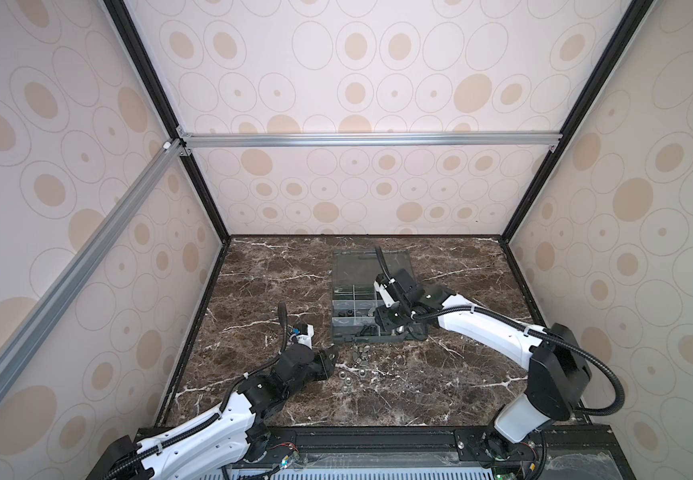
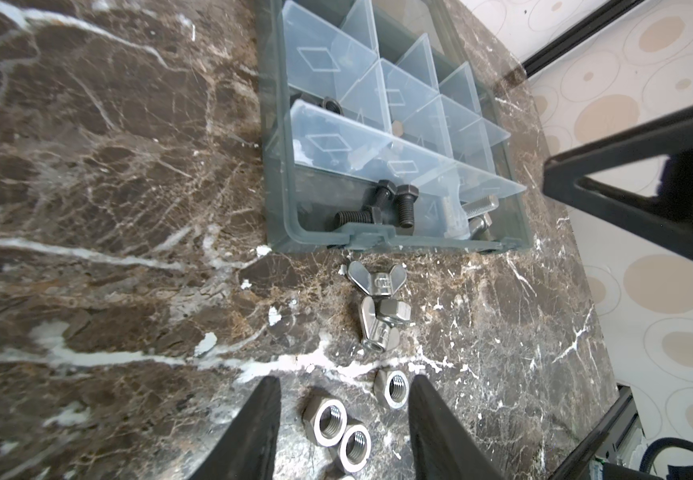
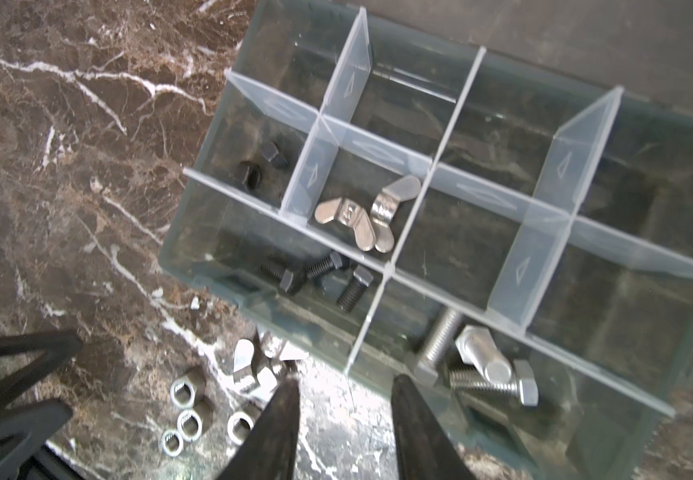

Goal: Sort the screws and nuts into containers
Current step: 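Withdraw the right gripper beside the pile while the left gripper approaches the pile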

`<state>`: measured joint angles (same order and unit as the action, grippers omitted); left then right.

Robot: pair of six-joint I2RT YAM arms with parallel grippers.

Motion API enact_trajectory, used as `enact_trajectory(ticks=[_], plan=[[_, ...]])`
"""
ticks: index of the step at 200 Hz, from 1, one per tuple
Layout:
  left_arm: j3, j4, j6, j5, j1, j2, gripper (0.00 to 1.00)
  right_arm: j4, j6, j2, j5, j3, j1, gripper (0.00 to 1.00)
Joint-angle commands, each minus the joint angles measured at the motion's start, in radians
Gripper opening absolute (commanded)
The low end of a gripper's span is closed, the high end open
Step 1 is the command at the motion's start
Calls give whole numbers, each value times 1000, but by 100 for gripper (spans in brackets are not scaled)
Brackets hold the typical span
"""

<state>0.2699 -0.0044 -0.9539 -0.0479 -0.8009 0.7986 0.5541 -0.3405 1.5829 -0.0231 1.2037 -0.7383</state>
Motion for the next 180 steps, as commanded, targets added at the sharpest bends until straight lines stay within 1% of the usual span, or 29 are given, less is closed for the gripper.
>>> enact_trajectory(ticks=[1,45,86,110,134,180], plan=[[32,40,-16,-17,-21,28,50,9,-23,-78,-3,-75,5,41],[52,97,-14,-18,-63,117,50,24,-62,-222,5,-231,5,41],[76,154,-13,-14,-104,222,50,29,-105,-317,13,-325,6,42],[75,216,-19,-2,-112,280,50,22,-130,-345,11,-364,6,41],[57,322,-31,27,-112,325,50,17,-148,-357,6,-388,5,42],[53,395,-41,48,-113,398,50,-1,-177,-382,4,-429,5,42]])
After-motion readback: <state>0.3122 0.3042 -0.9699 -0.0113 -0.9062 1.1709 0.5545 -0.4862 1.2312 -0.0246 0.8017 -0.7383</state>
